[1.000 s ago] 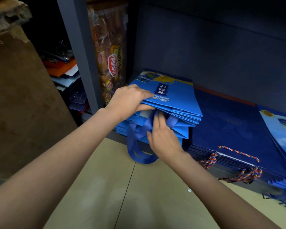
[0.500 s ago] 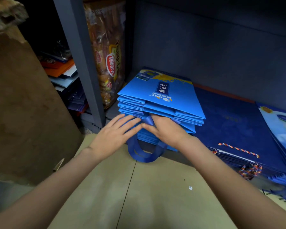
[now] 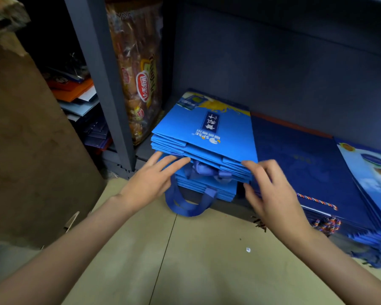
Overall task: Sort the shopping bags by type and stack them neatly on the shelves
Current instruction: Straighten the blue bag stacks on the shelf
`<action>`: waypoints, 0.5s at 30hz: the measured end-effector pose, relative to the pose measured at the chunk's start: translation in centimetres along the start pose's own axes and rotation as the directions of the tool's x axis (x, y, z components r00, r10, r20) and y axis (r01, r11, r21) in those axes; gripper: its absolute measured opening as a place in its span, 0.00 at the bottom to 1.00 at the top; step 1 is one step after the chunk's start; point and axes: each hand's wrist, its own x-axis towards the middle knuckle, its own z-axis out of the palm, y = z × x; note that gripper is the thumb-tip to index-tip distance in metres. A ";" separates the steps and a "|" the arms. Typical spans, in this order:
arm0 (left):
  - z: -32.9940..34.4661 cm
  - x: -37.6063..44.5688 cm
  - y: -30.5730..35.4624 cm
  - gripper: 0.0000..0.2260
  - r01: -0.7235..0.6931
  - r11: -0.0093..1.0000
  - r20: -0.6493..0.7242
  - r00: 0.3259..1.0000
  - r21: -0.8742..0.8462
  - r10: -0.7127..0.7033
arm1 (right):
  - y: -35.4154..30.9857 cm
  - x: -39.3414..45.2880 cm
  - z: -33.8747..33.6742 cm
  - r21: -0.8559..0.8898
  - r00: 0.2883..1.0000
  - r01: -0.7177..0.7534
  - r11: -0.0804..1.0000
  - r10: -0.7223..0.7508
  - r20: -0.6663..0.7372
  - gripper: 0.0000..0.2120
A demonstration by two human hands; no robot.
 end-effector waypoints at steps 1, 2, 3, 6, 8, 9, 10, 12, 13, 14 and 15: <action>0.1 -0.1 0.0 0.26 0.014 1.000 0.007 1.000 -0.002 -0.014 | 0.3 -0.3 0.7 -0.022 0.999 -0.035 0.999 0.036 0.033 0.28; 0.1 -0.1 0.1 0.25 0.026 1.000 0.011 1.000 -0.003 -0.026 | 0.4 -0.5 1.4 -0.050 0.997 -0.042 0.998 0.045 0.056 0.29; 0.1 -0.1 0.1 0.25 0.031 0.999 0.011 0.999 -0.009 -0.031 | 0.4 -0.7 1.9 -0.066 0.997 -0.031 0.997 0.036 0.065 0.27; -0.2 0.3 0.1 0.25 0.023 0.999 0.010 1.000 -0.034 -0.022 | -0.3 -0.8 2.8 0.045 0.997 0.023 0.999 -0.026 0.068 0.21; -0.4 0.4 0.5 0.24 0.054 0.992 0.011 0.999 -0.115 -0.053 | -0.7 -0.4 3.2 0.141 0.992 0.048 0.989 -0.064 0.111 0.25; -0.4 0.3 0.9 0.23 0.110 0.974 0.011 0.994 -0.196 -0.110 | -0.7 0.0 3.4 0.156 0.988 0.057 0.986 -0.078 0.136 0.29; -0.3 0.2 1.5 0.22 0.197 0.936 0.012 0.979 -0.292 -0.203 | -0.5 0.3 3.5 0.144 0.983 0.077 0.987 -0.099 0.154 0.33; 0.3 0.0 3.2 0.22 0.386 0.789 0.025 0.904 -0.477 -0.427 | -0.2 0.7 3.9 0.031 0.969 0.165 0.986 -0.168 0.179 0.34; 0.6 -0.1 4.1 0.21 0.444 0.704 0.028 0.855 -0.554 -0.518 | -0.1 1.0 4.0 -0.049 0.963 0.200 0.979 -0.186 0.196 0.35; 0.9 -0.2 4.9 0.20 0.474 0.636 0.017 0.809 -0.609 -0.587 | -0.1 1.2 3.9 -0.107 0.961 0.206 0.973 -0.180 0.208 0.36; 1.1 -0.3 5.5 0.18 0.495 0.584 0.001 0.763 -0.644 -0.646 | -0.1 1.4 3.8 -0.140 0.965 0.196 0.971 -0.165 0.205 0.37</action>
